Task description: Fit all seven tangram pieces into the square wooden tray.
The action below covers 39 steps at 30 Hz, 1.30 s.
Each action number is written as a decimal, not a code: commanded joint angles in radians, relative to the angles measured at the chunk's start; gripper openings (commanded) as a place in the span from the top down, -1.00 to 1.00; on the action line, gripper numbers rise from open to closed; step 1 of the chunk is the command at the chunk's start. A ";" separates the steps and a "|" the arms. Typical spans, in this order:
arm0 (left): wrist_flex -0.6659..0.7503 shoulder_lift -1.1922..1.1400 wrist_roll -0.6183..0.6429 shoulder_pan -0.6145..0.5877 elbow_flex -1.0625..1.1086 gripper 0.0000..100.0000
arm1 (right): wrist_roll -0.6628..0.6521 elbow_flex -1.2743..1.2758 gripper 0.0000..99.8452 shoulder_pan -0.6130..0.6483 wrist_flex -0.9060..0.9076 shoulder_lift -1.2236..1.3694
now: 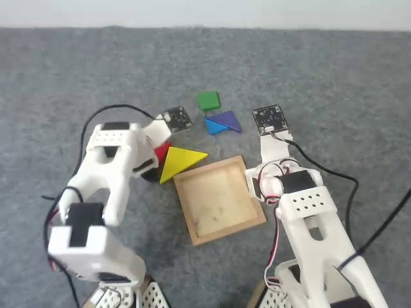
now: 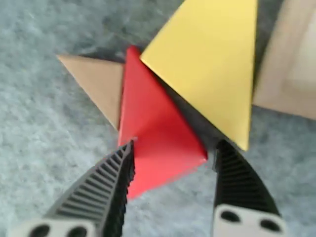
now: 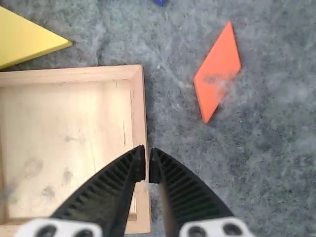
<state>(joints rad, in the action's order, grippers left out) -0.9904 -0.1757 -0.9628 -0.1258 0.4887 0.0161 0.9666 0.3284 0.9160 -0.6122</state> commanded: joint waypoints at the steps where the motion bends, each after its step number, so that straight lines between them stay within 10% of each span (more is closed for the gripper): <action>1: -0.086 -0.060 0.012 0.008 -0.130 0.51 | 0.009 -0.008 0.94 -0.004 -0.013 -0.001; 39: -0.052 -0.103 0.003 -0.005 -0.214 0.39 | 0.008 -0.008 0.94 -0.005 -0.016 -0.001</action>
<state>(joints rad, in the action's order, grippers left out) -1.0564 -0.2831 -0.9674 -0.1320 0.3092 0.0161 0.9666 0.3284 0.9160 -0.6122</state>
